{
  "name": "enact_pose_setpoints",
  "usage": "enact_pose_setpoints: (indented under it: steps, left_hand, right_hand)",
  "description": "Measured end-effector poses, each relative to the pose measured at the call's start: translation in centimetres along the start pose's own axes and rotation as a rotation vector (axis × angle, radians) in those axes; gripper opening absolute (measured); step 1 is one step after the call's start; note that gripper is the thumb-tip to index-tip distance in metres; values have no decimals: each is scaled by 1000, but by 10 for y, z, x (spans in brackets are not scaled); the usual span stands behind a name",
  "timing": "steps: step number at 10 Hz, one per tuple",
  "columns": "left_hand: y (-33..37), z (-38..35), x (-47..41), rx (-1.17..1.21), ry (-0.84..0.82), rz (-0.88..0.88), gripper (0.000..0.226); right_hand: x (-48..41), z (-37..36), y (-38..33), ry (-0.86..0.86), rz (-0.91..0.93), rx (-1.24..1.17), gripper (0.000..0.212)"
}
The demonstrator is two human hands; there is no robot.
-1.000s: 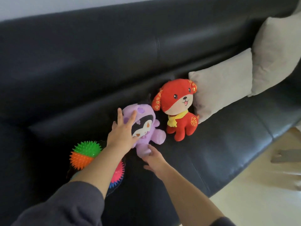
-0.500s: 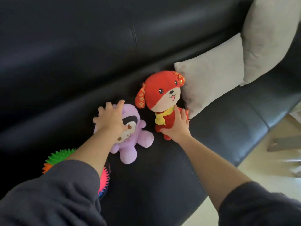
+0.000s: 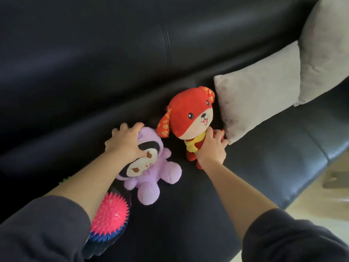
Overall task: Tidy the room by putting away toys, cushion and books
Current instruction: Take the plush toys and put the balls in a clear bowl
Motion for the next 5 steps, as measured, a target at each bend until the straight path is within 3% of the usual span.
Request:
enact_pose_setpoints:
  steps: [3, 5]
  left_hand:
    - [9, 1, 18, -54, 123, 43, 105]
    - [25, 18, 39, -70, 151, 34, 105]
  right_hand:
    - [4, 5, 6, -131, 10, 107, 107]
    - [13, 30, 6, -205, 73, 72, 106]
Point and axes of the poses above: each hand's wrist, its own x-axis away from the middle knuckle, its own z-axis out of the back of the hand, y = z × x, the point moved 8 cm from there along -x, towards the middle knuckle, and after that the axes turned 3 degrees about x, right-handed, at the moved point
